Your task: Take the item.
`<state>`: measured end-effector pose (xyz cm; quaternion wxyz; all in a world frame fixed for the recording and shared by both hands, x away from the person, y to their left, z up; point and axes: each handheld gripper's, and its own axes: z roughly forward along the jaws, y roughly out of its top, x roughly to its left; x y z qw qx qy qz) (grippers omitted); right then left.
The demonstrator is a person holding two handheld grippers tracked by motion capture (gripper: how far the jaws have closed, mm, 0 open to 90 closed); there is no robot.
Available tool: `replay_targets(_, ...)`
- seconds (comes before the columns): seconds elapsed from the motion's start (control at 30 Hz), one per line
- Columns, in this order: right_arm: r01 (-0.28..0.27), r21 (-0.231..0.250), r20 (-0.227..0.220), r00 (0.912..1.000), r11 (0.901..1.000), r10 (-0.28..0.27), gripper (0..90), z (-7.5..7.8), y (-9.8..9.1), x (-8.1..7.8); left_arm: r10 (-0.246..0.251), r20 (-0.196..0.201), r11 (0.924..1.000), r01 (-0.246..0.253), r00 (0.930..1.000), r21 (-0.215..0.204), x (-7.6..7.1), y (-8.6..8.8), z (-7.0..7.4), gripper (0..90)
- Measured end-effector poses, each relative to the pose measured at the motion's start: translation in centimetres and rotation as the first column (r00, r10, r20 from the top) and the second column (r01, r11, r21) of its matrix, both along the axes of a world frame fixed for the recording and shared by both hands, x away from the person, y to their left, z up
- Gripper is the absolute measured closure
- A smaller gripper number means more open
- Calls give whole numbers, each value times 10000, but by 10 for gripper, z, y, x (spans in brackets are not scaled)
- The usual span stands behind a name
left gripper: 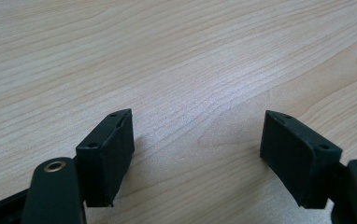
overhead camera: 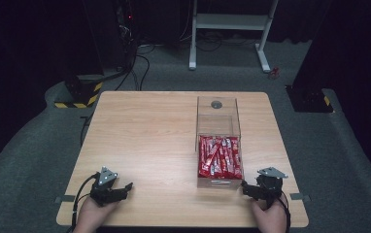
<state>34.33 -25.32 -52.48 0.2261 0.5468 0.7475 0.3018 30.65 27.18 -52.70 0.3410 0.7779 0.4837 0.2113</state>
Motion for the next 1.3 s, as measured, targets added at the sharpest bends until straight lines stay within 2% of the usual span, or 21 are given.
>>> replay_targets(0.63,-15,-25,20,10000,10000,15,81,0,0,3,187,-9,9998,-187,9998,-17,-2,1,0,262)
replay_targets(0.7,-21,-30,23,10000,10000,21,81,0,0,3,241,-48,9997,-241,9997,-35,-1,1,1,282)
replay_targets(0.77,-26,-36,40,10000,10000,27,81,0,0,3,315,-126,9994,-317,9994,-113,-1,2,2,300)
replay_targets(0.8,-14,-25,30,10000,10000,14,81,0,0,3,327,-206,9990,-333,9993,-312,0,3,3,310)
replay_targets(0.83,-20,-29,33,10000,10000,20,81,0,0,3,299,-143,9982,-306,9995,-520,0,2,5,317)
replay_targets(0.9,-33,-37,40,10000,10000,34,81,0,0,3,262,69,9987,-258,9996,-444,0,0,7,317)
replay_targets(0.97,-31,-31,37,10000,10000,31,81,0,0,3,242,88,9988,-238,9997,-425,0,-1,8,313)
replay_targets(1.1,-45,-35,39,10000,10000,45,82,0,0,3,146,172,9973,-134,9997,-717,1,-6,12,317)
replay_targets(1.17,-44,-33,39,10000,10000,45,82,0,0,3,108,190,9975,-95,9998,-707,1,-6,12,321)
replay_targets(1.3,-43,-29,30,10000,10000,43,83,0,0,3,-225,340,9970,249,9992,-731,0,-15,17,333)
